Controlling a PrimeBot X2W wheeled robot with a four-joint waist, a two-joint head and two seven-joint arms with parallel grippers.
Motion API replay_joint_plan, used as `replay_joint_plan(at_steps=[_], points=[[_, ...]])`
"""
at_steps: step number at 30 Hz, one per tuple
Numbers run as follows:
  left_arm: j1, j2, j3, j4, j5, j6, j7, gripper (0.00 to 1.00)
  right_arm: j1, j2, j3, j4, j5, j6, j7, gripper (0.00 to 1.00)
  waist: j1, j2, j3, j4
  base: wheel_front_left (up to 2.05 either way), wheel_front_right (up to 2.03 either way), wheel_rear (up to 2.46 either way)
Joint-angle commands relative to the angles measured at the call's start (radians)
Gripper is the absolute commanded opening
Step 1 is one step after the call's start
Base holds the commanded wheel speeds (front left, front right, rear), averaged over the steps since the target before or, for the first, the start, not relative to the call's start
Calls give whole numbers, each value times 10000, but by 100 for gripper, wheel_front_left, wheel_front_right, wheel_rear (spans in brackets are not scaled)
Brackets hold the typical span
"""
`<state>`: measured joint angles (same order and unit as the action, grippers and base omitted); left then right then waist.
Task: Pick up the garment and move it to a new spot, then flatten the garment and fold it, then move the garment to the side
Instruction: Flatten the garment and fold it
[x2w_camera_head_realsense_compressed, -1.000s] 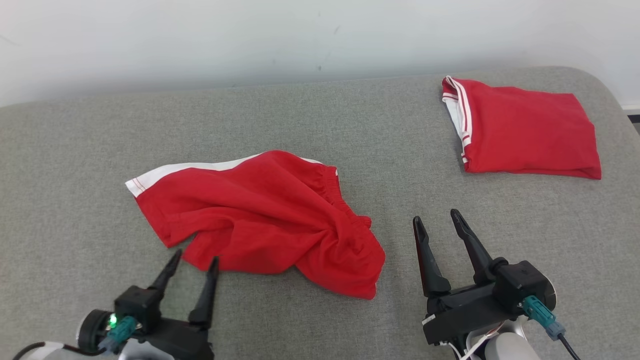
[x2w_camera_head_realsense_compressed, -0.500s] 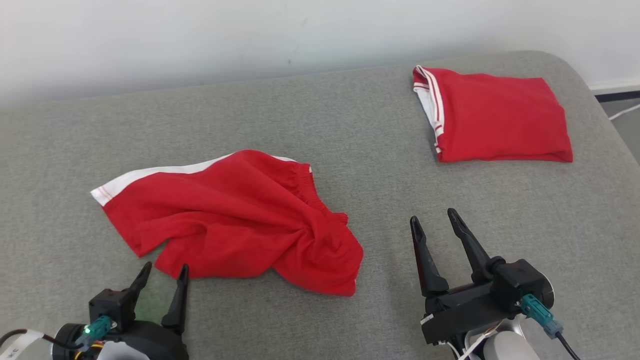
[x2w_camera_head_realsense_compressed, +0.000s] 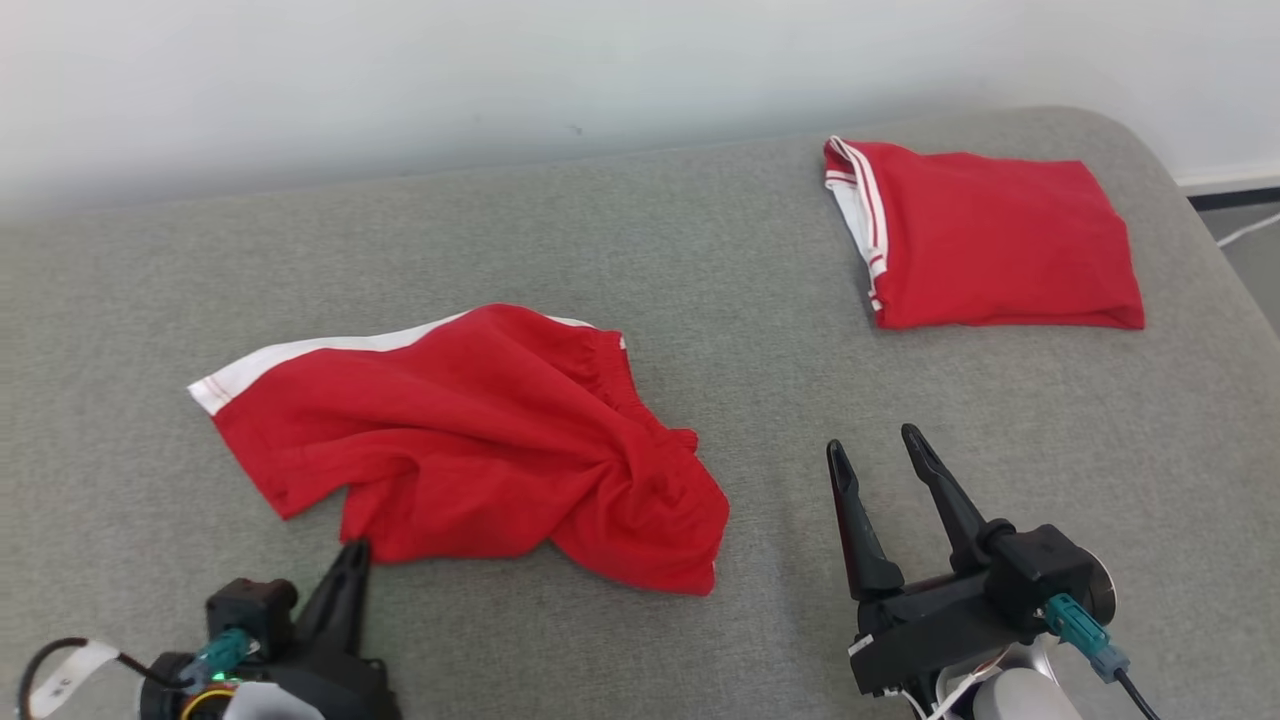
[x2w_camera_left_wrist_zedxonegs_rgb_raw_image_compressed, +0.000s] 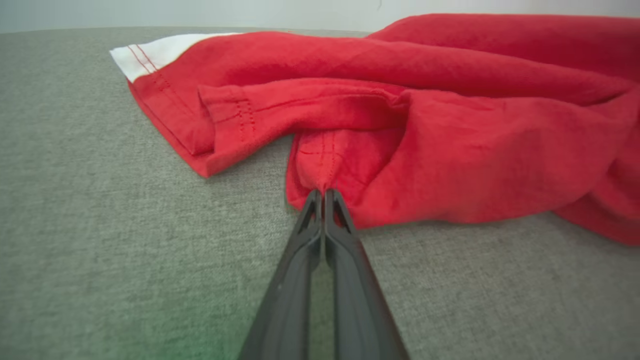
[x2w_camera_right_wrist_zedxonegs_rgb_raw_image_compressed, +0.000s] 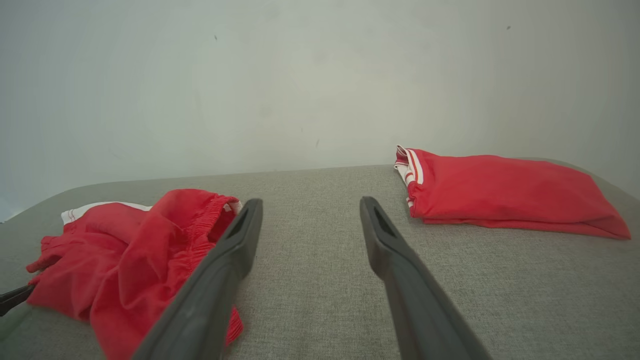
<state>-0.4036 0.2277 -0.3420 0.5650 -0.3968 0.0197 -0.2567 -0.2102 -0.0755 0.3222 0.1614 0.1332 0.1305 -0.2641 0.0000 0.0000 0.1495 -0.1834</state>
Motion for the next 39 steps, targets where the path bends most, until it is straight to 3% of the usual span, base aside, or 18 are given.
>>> replay_joint_plan(at_steps=[1,7,15,22,27,39], points=[[181,-60,-92,-159,91,48,-60,0,193,-67,0,27,-19,4,-12,100,0,0,-195,273,0,0,0],[1169,-163,-197,-1706,225,269,-72,0,497,-14,-163,38,38,4,-12,100,0,0,-602,910,0,0,0],[2832,316,-149,-4634,301,1139,839,0,804,70,-409,-11,-29,4,-12,100,0,0,-816,1740,0,0,0],[3849,514,96,-6125,165,1792,1385,0,706,97,-523,-66,-109,4,-12,100,0,0,-713,2044,0,0,0],[4517,476,213,-6496,-21,2111,1471,0,698,101,-561,-39,-90,4,-12,100,0,0,-711,2122,0,0,0],[4959,184,71,-5658,-485,2014,1377,0,702,46,-640,51,-55,4,-12,100,0,0,-791,2304,0,0,0]])
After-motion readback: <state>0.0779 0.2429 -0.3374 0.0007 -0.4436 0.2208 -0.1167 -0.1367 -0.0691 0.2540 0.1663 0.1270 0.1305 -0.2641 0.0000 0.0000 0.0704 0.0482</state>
